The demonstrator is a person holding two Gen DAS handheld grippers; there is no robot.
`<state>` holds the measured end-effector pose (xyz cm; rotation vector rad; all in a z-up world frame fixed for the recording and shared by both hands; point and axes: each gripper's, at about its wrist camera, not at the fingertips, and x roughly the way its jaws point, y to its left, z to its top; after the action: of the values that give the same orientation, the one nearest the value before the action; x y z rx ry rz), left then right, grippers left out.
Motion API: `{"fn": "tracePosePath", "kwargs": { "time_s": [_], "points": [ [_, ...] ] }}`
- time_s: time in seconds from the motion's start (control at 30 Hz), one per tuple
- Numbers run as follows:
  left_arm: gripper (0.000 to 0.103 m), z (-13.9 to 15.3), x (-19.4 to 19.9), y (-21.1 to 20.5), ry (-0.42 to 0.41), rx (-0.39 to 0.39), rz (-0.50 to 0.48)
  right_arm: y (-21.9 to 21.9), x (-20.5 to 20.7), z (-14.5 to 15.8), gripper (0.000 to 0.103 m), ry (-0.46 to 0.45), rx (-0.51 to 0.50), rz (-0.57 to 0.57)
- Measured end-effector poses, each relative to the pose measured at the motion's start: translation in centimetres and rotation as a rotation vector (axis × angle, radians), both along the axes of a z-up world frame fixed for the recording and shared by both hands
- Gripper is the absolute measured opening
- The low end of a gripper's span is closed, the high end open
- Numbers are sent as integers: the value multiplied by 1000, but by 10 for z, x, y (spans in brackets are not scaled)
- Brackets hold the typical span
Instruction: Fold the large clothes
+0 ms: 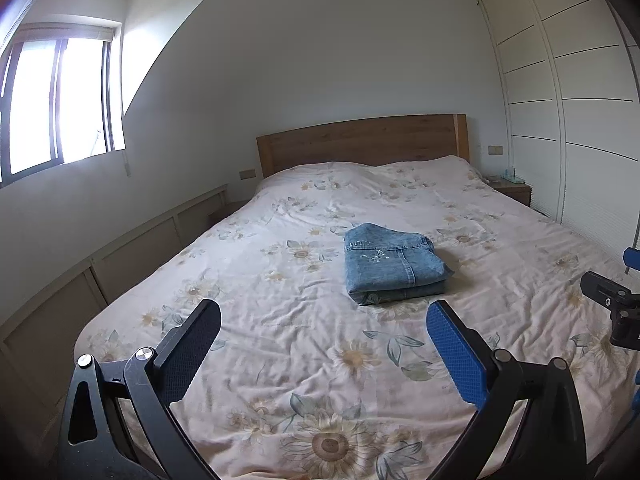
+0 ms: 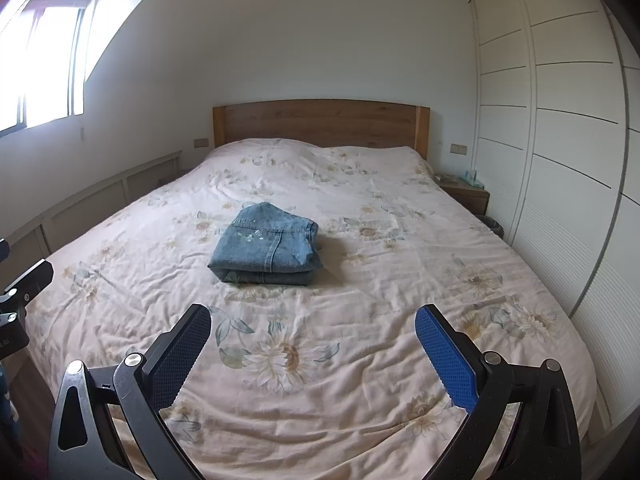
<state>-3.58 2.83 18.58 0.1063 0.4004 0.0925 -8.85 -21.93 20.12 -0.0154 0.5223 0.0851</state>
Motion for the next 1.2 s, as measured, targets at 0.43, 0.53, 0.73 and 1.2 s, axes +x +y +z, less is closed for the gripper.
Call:
{"fn": "tracePosePath", "kwargs": {
  "time_s": [0.43, 0.53, 0.73, 1.2],
  "points": [
    [102, -1, 2, 0, 0, 14, 7, -1, 4, -6, 102, 9, -16, -2],
    [102, -1, 2, 0, -1, 13, 7, -1, 3, -7, 102, 7, -22, -2],
    [102, -1, 2, 0, -6, 9, 4, -1, 3, -7, 102, 1, -27, -4],
    [102, -2, 6, -1, -1, 15, 1, -3, 5, -7, 102, 3, -38, -3]
  ]
}}
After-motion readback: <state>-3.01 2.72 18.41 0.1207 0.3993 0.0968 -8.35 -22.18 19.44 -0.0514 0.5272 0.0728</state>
